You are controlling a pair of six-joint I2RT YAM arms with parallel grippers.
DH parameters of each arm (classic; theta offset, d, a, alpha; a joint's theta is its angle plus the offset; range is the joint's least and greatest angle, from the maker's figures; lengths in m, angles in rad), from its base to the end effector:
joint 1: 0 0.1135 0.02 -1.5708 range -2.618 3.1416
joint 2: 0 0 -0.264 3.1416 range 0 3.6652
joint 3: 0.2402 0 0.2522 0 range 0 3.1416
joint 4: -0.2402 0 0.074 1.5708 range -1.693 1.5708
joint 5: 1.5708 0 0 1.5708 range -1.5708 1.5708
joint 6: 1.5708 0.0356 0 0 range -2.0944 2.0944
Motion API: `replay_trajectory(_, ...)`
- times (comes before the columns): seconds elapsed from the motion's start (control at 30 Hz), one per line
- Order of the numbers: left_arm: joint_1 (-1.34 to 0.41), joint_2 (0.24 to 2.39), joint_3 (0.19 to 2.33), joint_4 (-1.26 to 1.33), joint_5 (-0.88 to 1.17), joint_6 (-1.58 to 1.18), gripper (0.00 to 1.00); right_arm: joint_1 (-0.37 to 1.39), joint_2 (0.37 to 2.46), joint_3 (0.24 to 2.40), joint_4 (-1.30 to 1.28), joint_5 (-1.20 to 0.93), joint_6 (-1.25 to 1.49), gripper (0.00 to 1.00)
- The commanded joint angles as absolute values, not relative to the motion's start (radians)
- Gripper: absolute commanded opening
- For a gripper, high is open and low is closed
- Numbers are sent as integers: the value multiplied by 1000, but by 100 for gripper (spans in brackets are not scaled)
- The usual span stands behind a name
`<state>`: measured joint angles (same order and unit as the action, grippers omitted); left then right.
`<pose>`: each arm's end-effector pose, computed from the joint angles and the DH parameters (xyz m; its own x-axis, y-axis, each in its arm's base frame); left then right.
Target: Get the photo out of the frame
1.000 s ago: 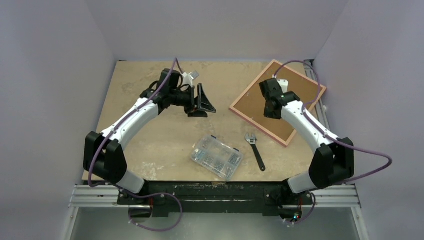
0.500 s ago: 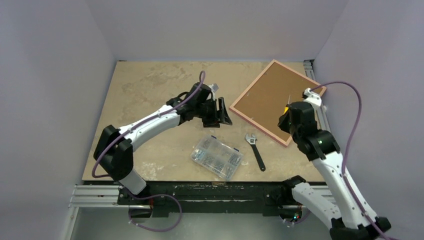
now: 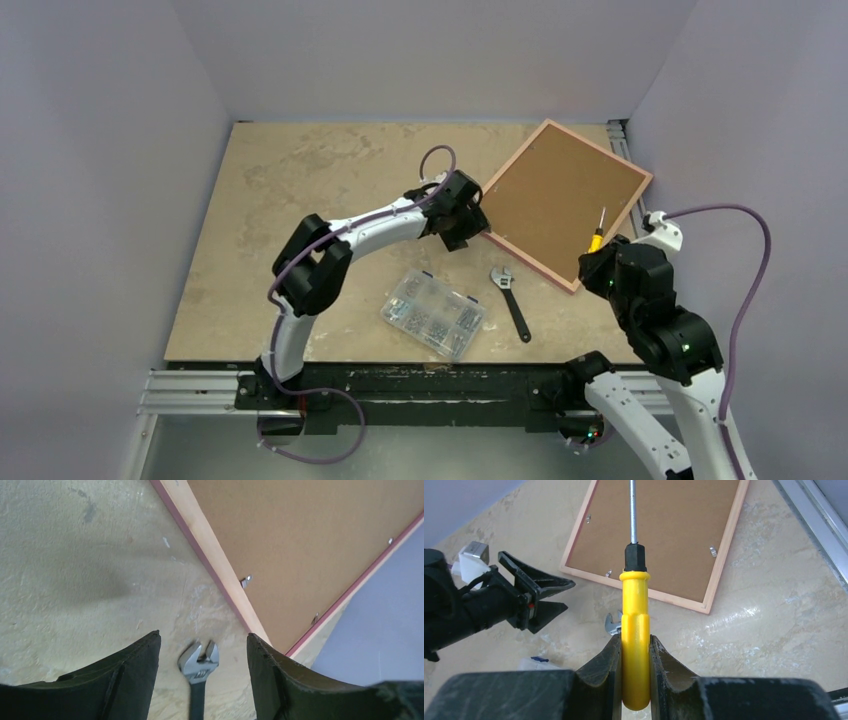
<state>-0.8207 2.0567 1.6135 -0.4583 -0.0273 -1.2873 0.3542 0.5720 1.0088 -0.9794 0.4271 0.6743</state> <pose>0.3131 -0.3346 0.2102 -0.8406 -0.5056 -0.1941 -0.3119 0.7450 -0.5897 0.0855 0.0159 0.3595 -0.3677 0.4699 -0.8025 0.3157 0.8748 0.3676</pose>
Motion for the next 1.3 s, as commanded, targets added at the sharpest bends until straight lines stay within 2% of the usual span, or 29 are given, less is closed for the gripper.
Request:
replay_trajectory(0.0,-837,2124,1708,-470,-119,-1396,61,357,558,1048,-1020,443,686,0)
replay_trajectory(0.33,-855,2270,1873,-540,-220,-1461,56,356,573,1038,-1031,432,676,0)
replay_trajectory(0.73,-858,2351,1950,-626,-340,-1500,47,357,615,1002,-989,394,669,0)
replay_trajectory(1.07,-859,2410,2014,-637,-375,-1477,46,356,604,972,-995,380,679,0)
replay_trajectory(1.13,-853,2407,2008,-631,-374,-1466,41,356,599,964,-1003,378,681,0)
replay_trajectory(1.23,-825,2387,1960,-529,-343,-1392,17,357,592,958,-1015,377,684,0)
replay_trajectory(1.27,-814,2378,1939,-475,-326,-1361,13,357,588,956,-1015,376,686,0)
